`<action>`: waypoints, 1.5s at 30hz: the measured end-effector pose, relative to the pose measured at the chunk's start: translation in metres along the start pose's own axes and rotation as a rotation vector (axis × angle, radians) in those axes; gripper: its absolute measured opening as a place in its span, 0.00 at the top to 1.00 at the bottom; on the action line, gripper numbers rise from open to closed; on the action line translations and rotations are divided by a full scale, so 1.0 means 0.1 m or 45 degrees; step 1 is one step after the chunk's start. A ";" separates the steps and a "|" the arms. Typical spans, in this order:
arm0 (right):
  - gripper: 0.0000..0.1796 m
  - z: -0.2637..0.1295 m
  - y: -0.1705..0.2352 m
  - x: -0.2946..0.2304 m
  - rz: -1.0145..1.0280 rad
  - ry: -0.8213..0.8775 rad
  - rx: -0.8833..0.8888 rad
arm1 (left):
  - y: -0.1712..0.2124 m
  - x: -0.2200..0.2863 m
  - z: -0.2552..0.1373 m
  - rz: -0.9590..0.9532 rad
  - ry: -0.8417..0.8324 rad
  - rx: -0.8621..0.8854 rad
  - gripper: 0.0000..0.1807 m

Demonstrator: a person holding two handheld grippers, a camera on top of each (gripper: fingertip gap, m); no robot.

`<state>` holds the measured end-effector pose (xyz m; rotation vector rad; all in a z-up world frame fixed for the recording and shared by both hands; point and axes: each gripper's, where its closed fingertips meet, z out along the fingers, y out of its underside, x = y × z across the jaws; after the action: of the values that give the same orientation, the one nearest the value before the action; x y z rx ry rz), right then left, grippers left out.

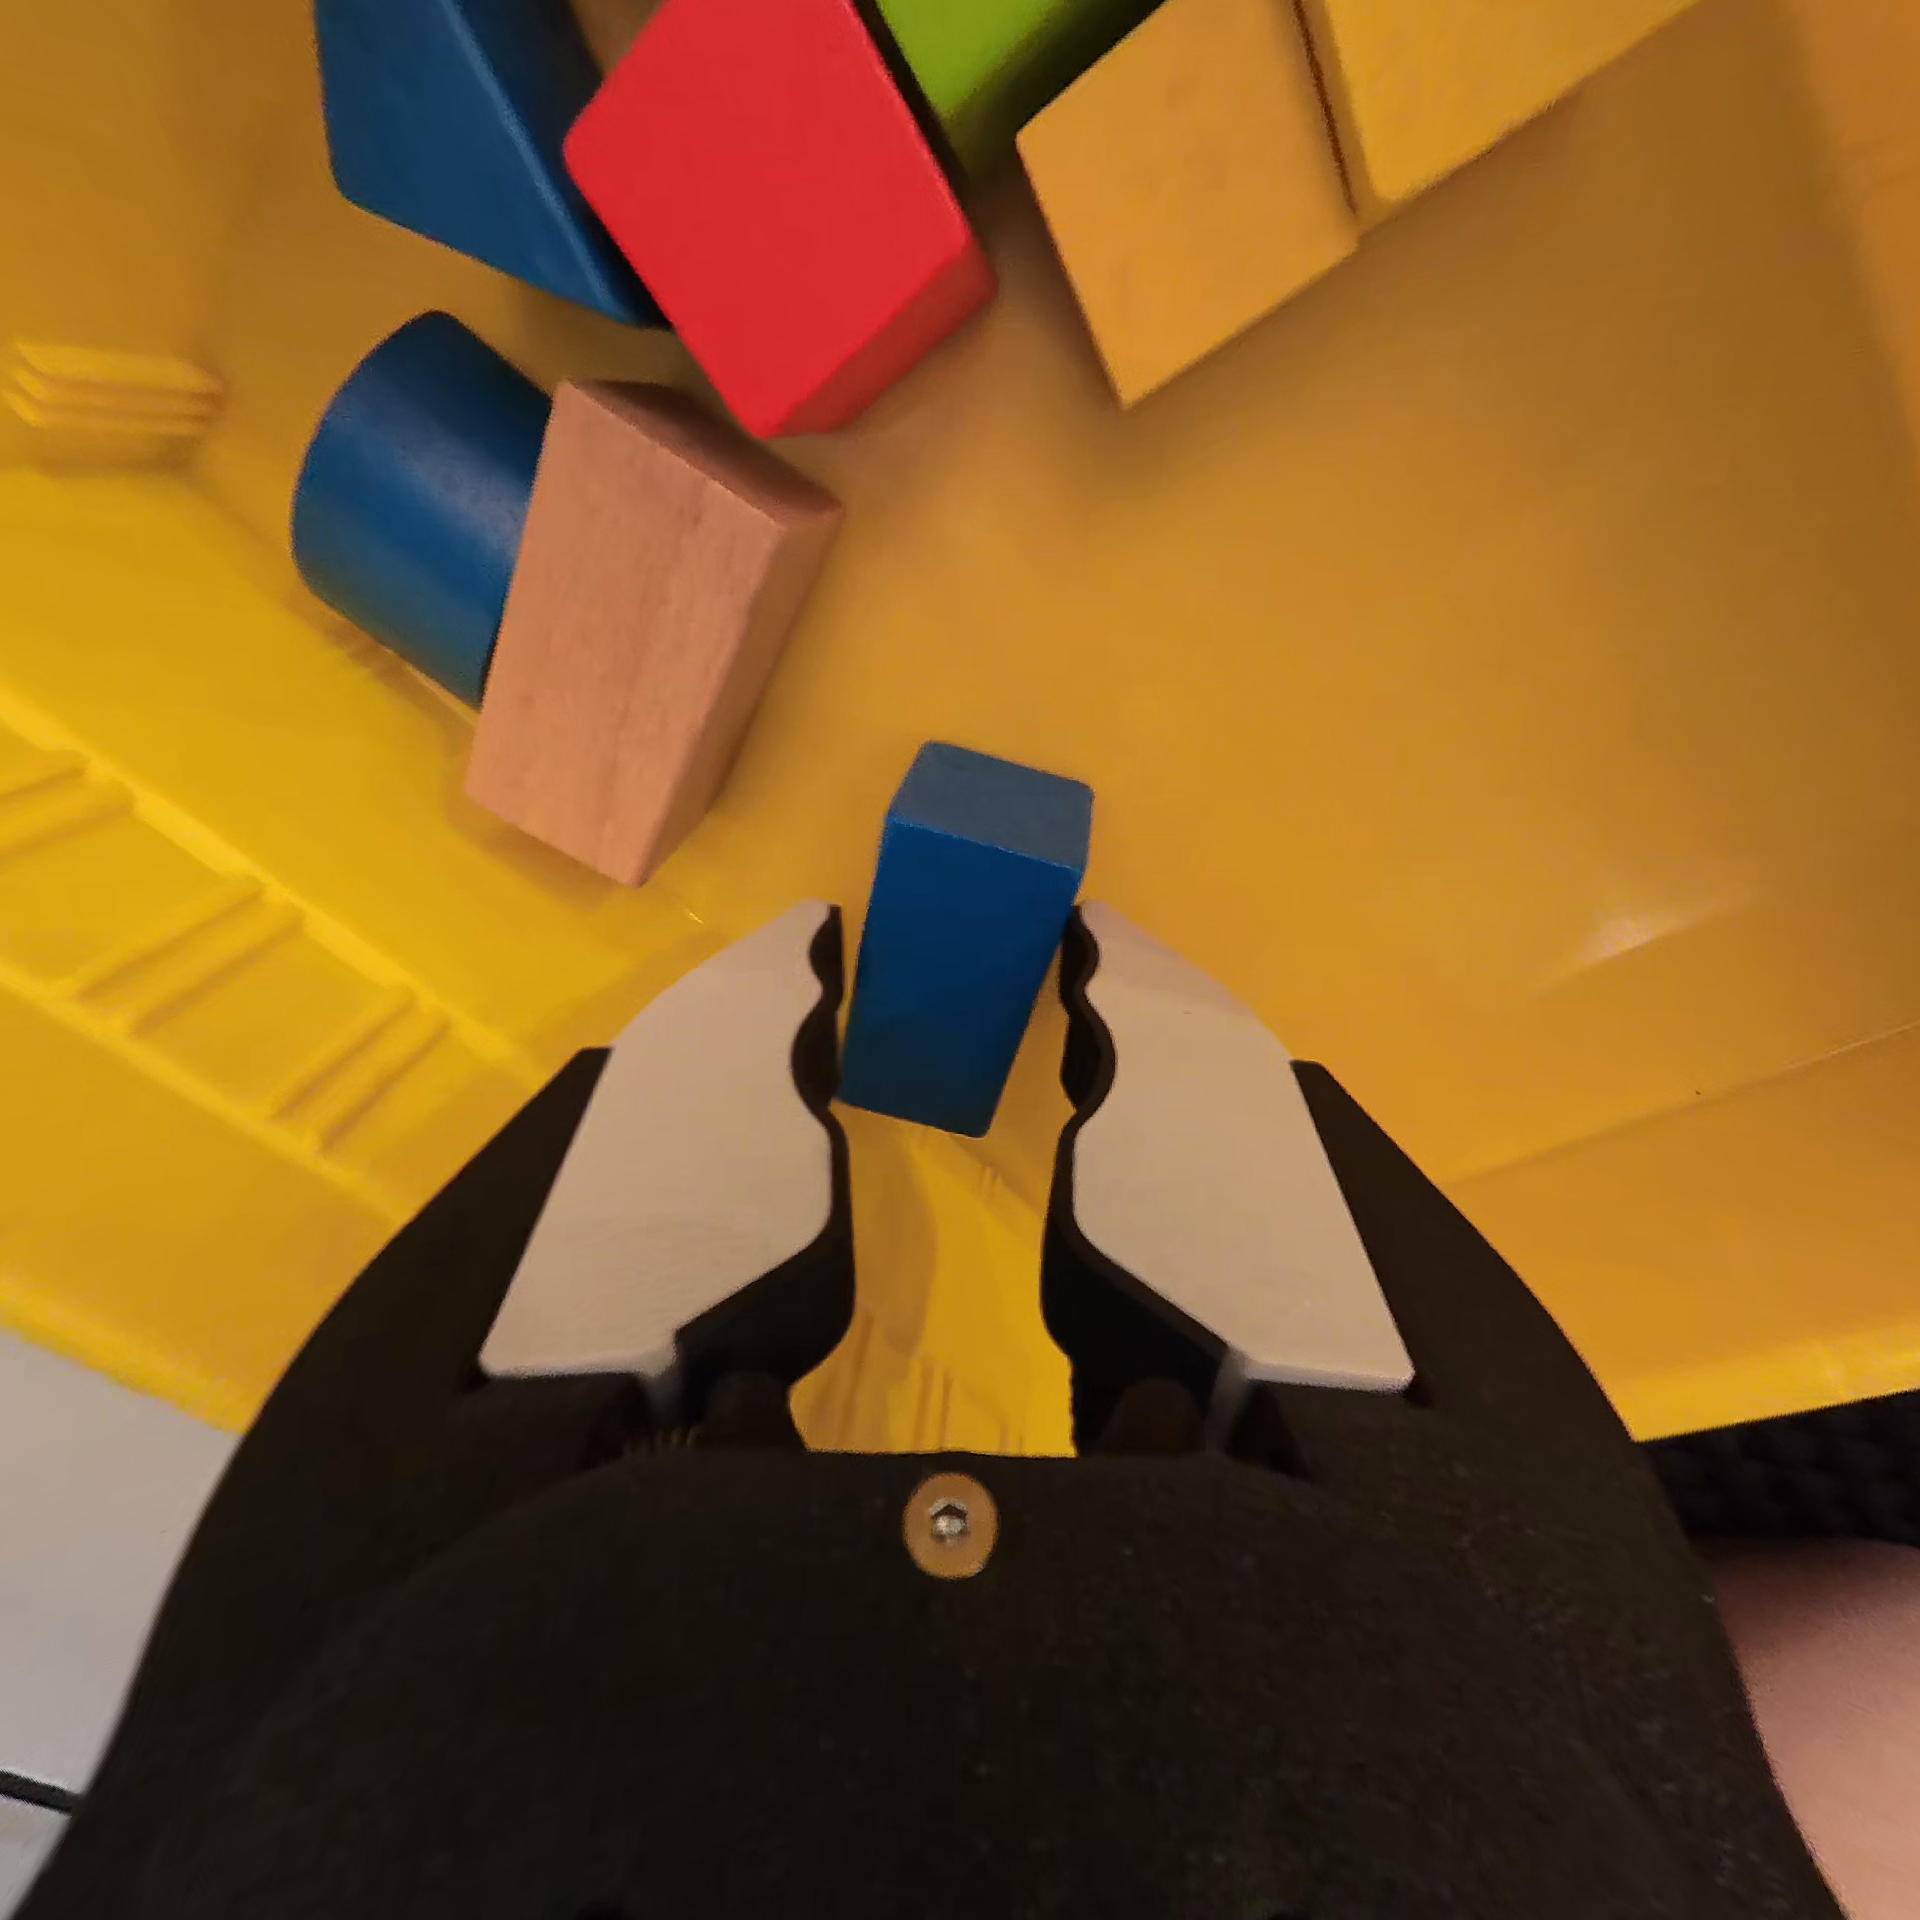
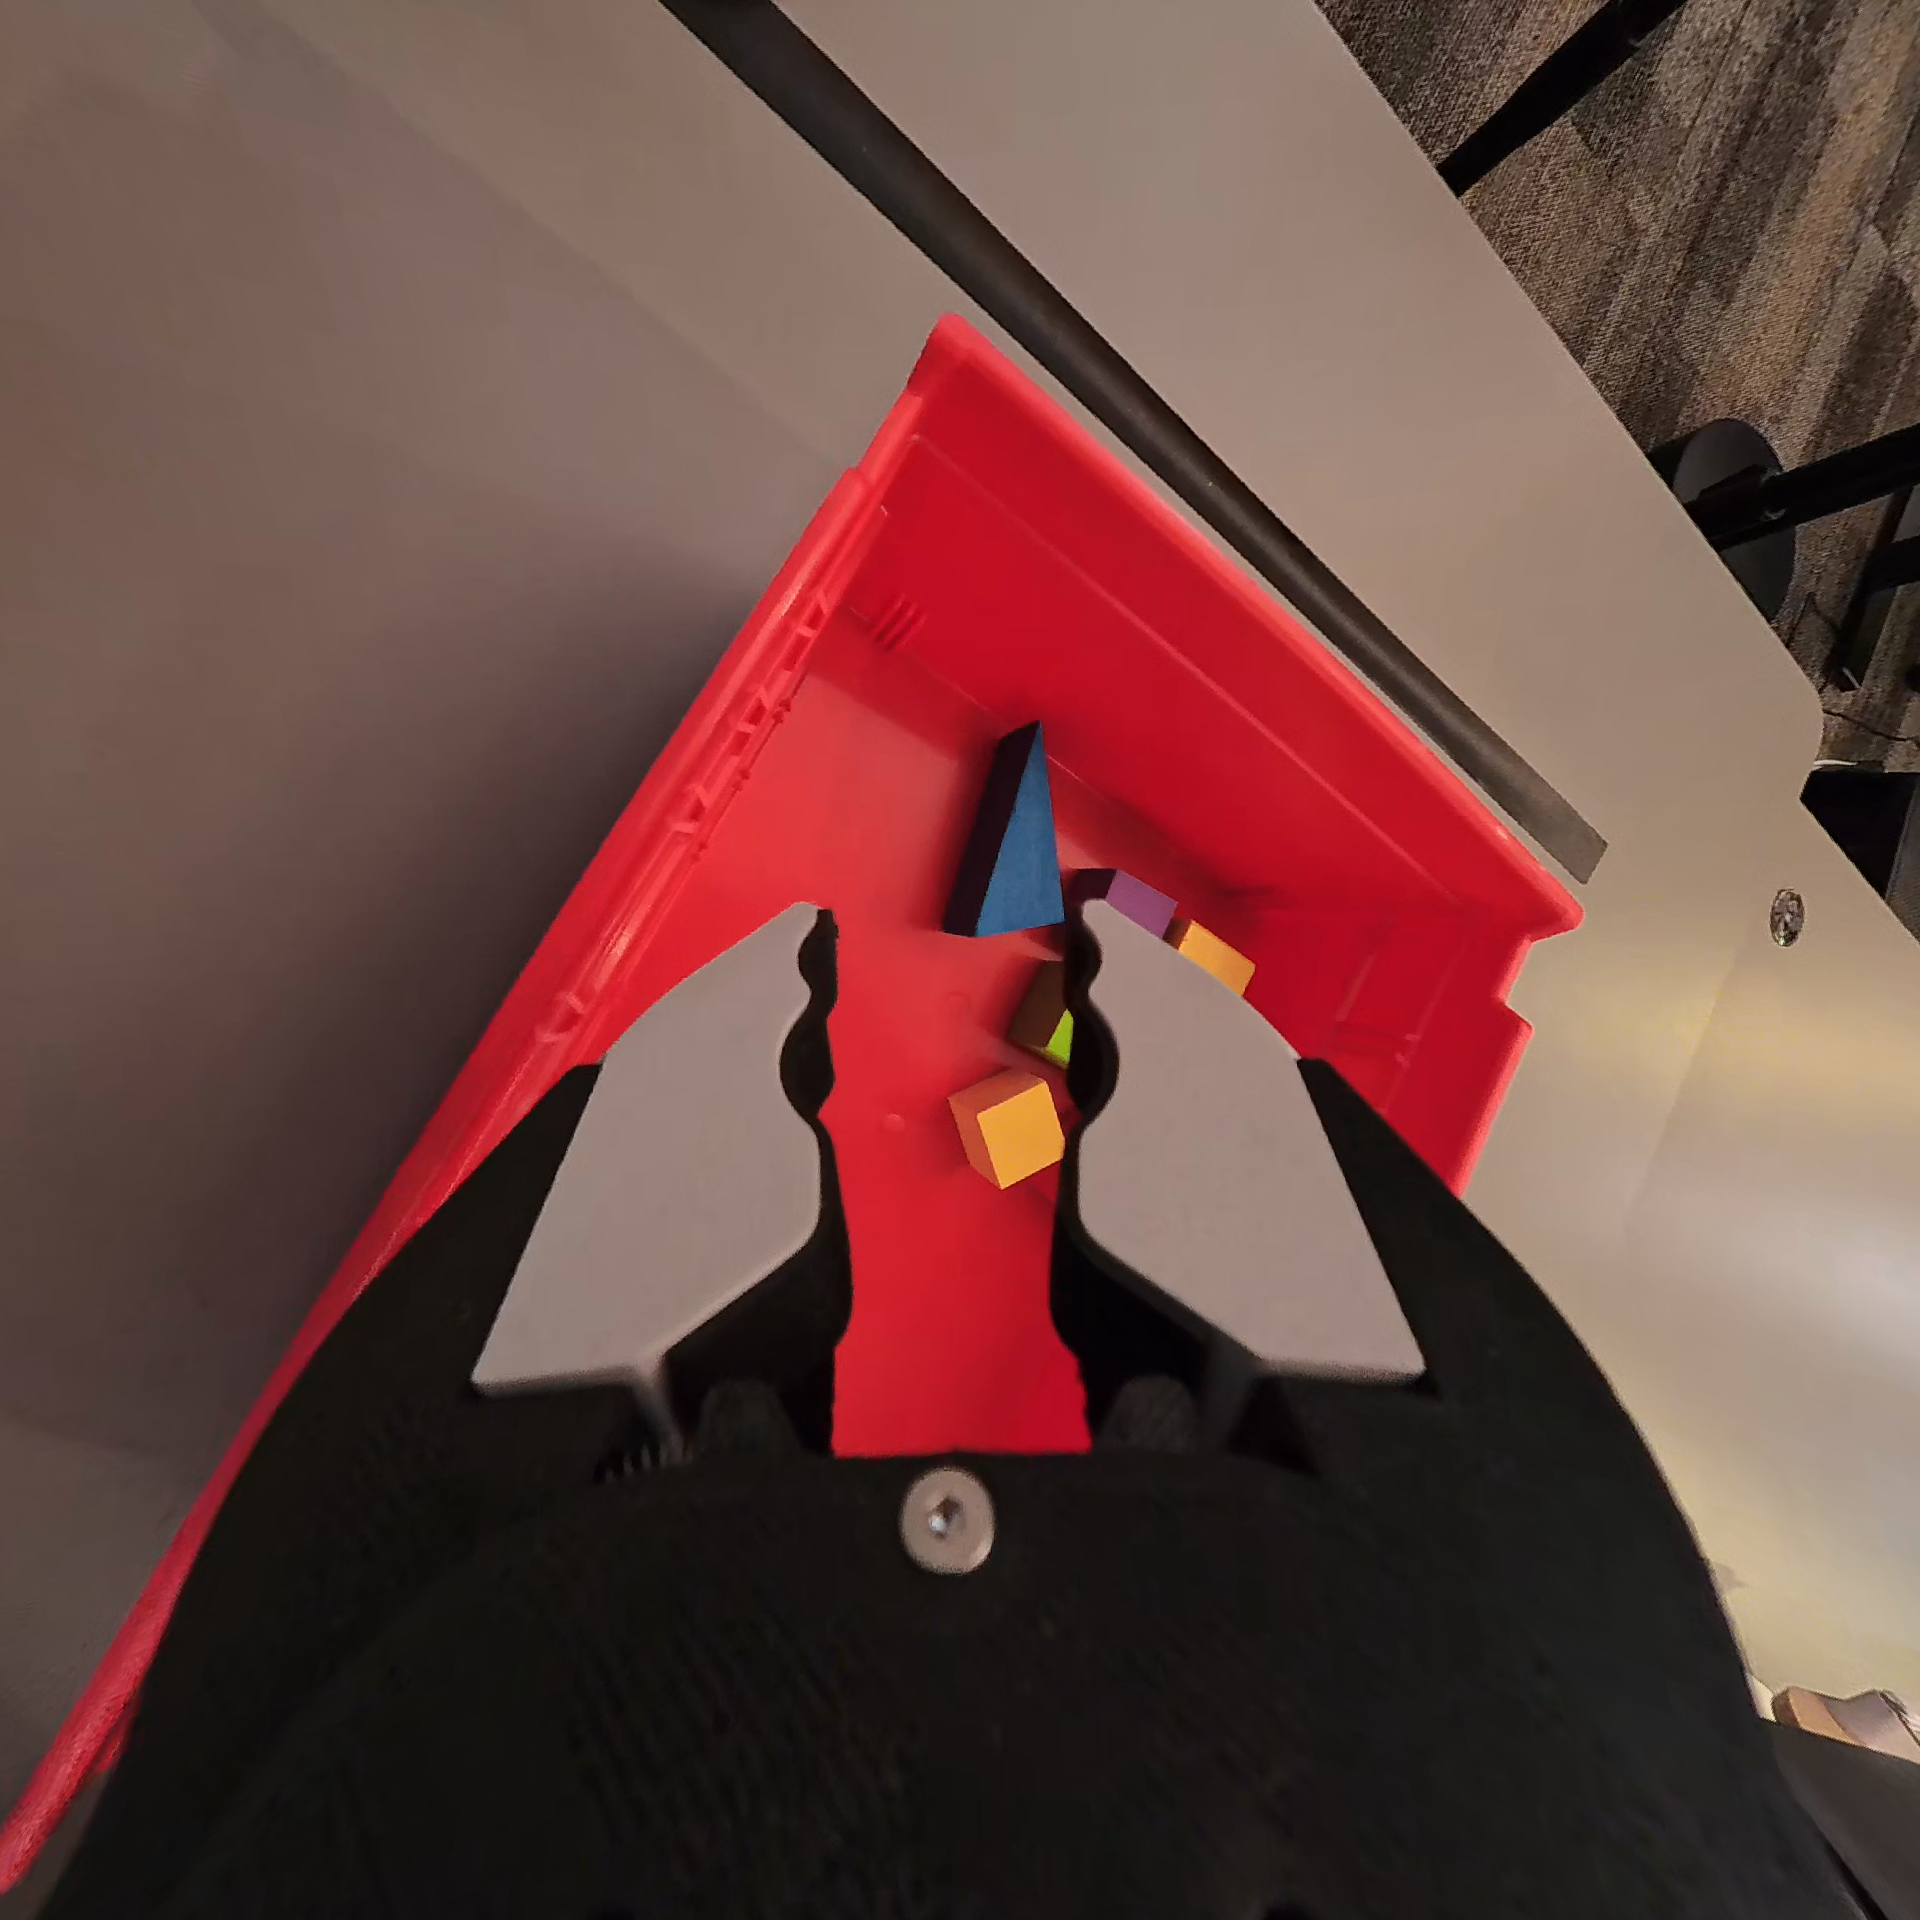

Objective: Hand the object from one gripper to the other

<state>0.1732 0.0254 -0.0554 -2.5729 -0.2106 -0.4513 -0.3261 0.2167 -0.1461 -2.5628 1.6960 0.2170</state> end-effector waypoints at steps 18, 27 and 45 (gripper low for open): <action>0.69 -0.99 -1.22 -1.23 -0.545 -0.224 1.078 | -0.59 0.66 -1.48 0.183 0.387 0.957 0.81; 0.54 -1.73 -1.32 -2.41 -0.978 -0.161 1.608 | -0.87 1.96 -2.49 0.470 1.258 1.222 0.81; 0.63 -2.03 -1.25 -2.57 -1.102 -0.051 1.739 | -0.80 2.37 -2.60 0.576 1.480 1.088 0.81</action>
<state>-0.1512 0.0123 0.0760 -1.0521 -1.1779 -0.3355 -0.1396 -0.0012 0.0727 -1.5850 1.8826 -1.8217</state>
